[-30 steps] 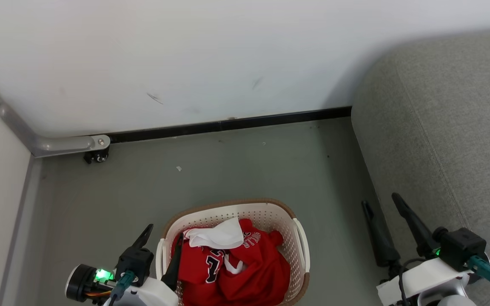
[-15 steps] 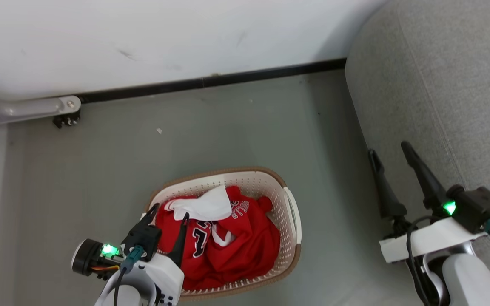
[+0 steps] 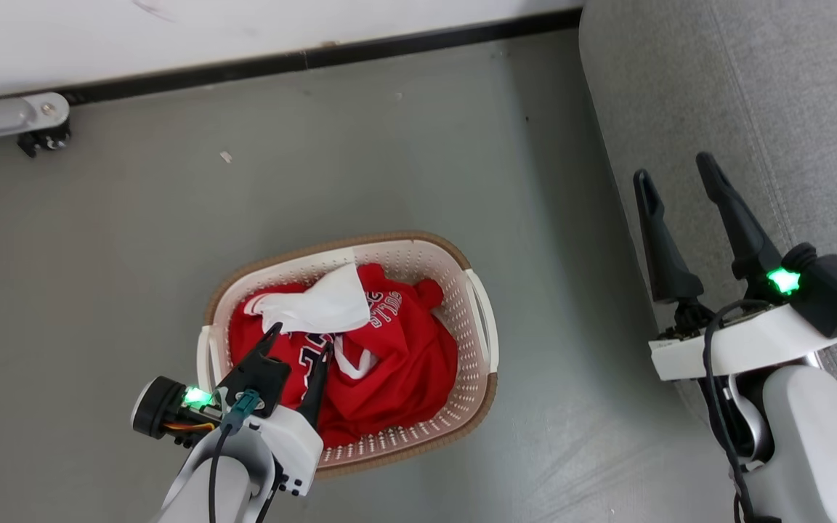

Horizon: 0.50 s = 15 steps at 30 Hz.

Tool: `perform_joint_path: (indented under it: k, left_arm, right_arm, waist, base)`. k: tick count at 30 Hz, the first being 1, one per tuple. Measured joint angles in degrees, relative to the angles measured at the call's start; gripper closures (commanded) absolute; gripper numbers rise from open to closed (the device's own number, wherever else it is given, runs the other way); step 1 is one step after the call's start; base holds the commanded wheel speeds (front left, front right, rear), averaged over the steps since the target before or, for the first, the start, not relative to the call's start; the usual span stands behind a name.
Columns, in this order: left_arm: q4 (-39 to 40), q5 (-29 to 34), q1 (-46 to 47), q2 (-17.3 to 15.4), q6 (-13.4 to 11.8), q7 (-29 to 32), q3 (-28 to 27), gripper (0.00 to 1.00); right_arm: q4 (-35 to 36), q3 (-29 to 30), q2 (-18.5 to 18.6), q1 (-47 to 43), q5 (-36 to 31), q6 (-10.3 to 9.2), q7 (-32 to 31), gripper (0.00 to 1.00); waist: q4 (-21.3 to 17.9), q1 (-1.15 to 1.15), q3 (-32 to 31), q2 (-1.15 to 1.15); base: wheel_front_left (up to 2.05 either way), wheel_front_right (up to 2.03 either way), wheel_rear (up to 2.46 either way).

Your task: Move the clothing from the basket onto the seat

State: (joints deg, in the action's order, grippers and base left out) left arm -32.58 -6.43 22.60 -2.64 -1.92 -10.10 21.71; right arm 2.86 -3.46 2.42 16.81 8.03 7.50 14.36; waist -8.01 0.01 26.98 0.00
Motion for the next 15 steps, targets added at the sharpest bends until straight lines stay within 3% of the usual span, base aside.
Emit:
perform_joint_path:
  k: [15]
  left_arm:
    - [-4.45,1.56,4.08,0.0,0.05,-0.64,0.99,0.0]
  right_arm:
    - [0.08,-1.22,0.1,6.99,0.68,0.0,0.01,0.0]
  waist:
    - [-2.22,0.0,7.12,0.0]
  base:
    - [0.0,0.0,0.0]
